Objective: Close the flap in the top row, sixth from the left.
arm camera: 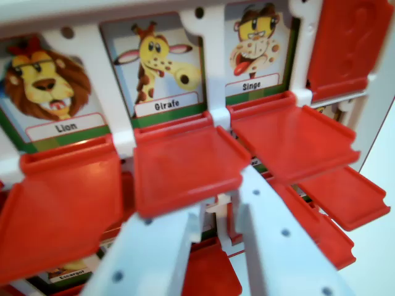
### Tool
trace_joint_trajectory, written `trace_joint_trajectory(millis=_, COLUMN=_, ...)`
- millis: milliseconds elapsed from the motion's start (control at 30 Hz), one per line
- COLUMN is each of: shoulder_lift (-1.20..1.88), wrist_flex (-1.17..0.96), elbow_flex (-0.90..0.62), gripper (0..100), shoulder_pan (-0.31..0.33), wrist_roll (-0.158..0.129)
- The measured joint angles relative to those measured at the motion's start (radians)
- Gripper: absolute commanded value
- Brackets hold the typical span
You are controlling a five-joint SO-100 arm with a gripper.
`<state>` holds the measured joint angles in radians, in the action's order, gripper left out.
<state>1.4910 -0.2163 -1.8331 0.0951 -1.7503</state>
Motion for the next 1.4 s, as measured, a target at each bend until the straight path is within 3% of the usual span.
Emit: trace_joint_trajectory(millis=1400, shoulder_lift=-0.091, wrist_flex=0.0, elbow_flex=0.135, gripper=0, shoulder_pan=-0.015, wrist_roll=0.0)
